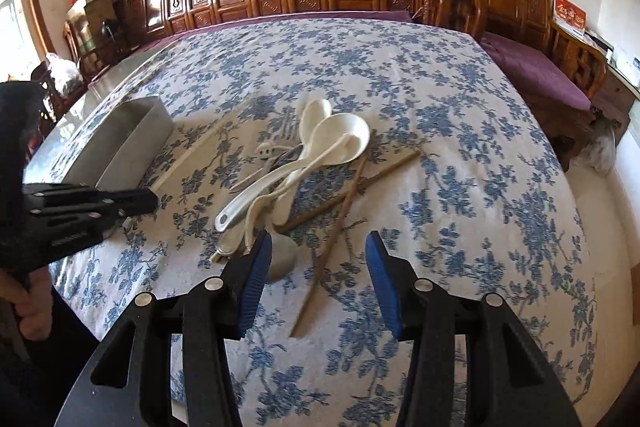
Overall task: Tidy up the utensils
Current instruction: 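Grasp a wooden chopstick with the left tool while the right tool grasps a white plastic spoon, then carry the chopstick into the grey tray and open the left tool while the right tool drops the spoon there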
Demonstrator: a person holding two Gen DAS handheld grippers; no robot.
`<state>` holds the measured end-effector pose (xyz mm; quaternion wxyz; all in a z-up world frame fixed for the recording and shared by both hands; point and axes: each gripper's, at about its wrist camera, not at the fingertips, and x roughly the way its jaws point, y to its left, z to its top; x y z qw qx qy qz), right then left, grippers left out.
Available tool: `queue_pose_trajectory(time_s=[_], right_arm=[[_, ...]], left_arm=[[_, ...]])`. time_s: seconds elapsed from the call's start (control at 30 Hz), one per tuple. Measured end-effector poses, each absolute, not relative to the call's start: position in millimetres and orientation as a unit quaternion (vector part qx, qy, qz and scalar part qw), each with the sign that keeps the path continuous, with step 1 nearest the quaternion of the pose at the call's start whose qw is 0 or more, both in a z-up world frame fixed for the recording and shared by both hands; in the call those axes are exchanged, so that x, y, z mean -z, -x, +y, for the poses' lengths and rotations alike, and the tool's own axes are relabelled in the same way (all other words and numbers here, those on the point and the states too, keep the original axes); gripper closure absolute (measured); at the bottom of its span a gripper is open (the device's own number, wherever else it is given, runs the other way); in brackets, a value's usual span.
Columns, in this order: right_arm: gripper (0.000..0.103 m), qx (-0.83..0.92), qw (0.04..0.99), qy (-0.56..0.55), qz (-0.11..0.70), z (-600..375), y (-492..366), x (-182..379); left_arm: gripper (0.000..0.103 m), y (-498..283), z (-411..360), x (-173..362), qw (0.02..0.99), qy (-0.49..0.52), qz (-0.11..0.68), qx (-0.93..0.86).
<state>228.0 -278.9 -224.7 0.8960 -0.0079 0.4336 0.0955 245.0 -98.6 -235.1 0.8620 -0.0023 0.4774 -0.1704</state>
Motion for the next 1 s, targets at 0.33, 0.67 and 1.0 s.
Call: queue_pose_trajectory(time_s=[0.33, 0.67, 1.0], right_arm=[[0.069, -0.119, 0.888, 0.006, 0.444, -235.0, -259.6, 241.2], [0.100, -0.126, 0.874, -0.008, 0.468, -230.9, -271.2, 260.1], [0.100, -0.142, 0.890, 0.001, 0.433, -225.2, -252.6, 218.6]], left_arm=[[0.099, -233.3, -80.3, 207.3, 0.883, 0.002, 0.432, 0.185], [0.099, -224.3, -54.9, 189.7, 0.890, 0.017, 0.416, 0.186], [0.099, -211.0, -19.8, 173.4, 0.906, 0.019, 0.401, 0.134]])
